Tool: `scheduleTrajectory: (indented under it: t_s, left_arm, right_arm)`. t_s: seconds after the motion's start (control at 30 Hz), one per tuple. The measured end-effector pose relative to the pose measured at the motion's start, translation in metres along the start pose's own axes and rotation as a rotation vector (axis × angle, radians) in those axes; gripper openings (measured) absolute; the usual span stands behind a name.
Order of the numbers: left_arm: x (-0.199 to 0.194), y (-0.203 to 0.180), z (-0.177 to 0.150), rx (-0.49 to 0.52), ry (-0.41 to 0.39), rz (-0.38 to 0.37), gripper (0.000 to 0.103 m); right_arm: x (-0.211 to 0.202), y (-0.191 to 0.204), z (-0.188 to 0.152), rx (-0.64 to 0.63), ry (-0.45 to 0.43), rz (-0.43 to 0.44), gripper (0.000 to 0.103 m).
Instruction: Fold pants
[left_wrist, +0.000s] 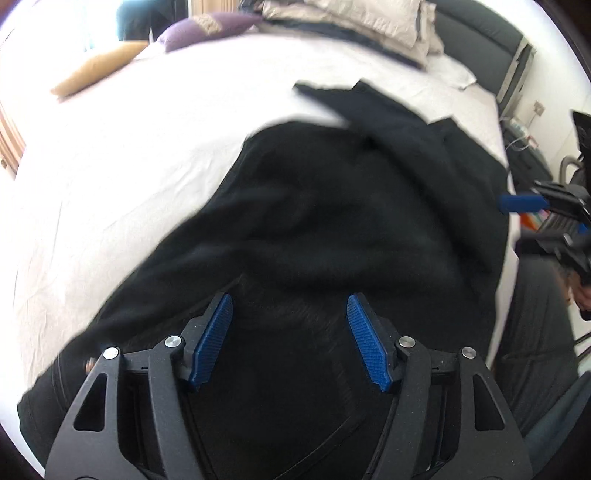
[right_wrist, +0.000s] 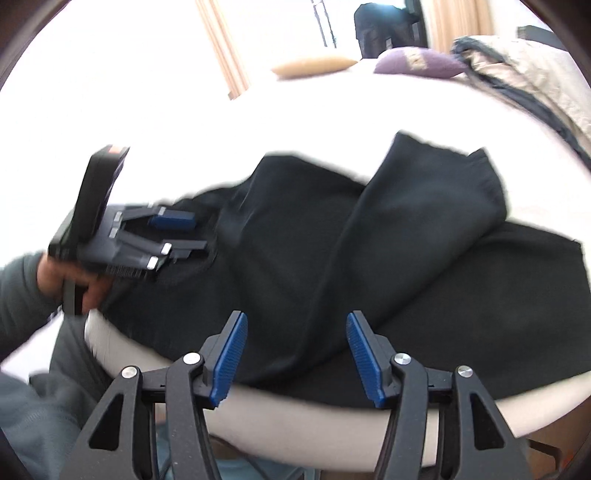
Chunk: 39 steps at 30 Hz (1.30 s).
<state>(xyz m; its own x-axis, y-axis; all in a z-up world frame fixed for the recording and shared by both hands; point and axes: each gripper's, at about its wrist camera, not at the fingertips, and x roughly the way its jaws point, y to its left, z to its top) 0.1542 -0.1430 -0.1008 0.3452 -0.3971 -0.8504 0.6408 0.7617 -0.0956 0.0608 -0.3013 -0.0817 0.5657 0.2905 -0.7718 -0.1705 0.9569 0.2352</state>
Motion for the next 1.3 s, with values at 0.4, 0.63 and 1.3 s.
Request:
scheduleTrajectory:
  t_s: [0.4, 0.63, 1.3]
  left_arm:
    - [0.068, -0.008, 0.029, -0.054, -0.005, 0.001, 0.065]
    - [0.074, 0.010, 0.006, -0.079, -0.024, -0.044, 0.065]
    - [0.052, 0.013, -0.017, -0.075, -0.037, -0.043, 0.065]
  right_arm:
    - [0.093, -0.048, 0.179, 0.028, 0.024, -0.289, 0.061]
    - [0.169, -0.079, 0.209, 0.116, 0.144, -0.390, 0.061]
    - [0.148, -0.122, 0.212, 0.272, 0.088, -0.339, 0.007]
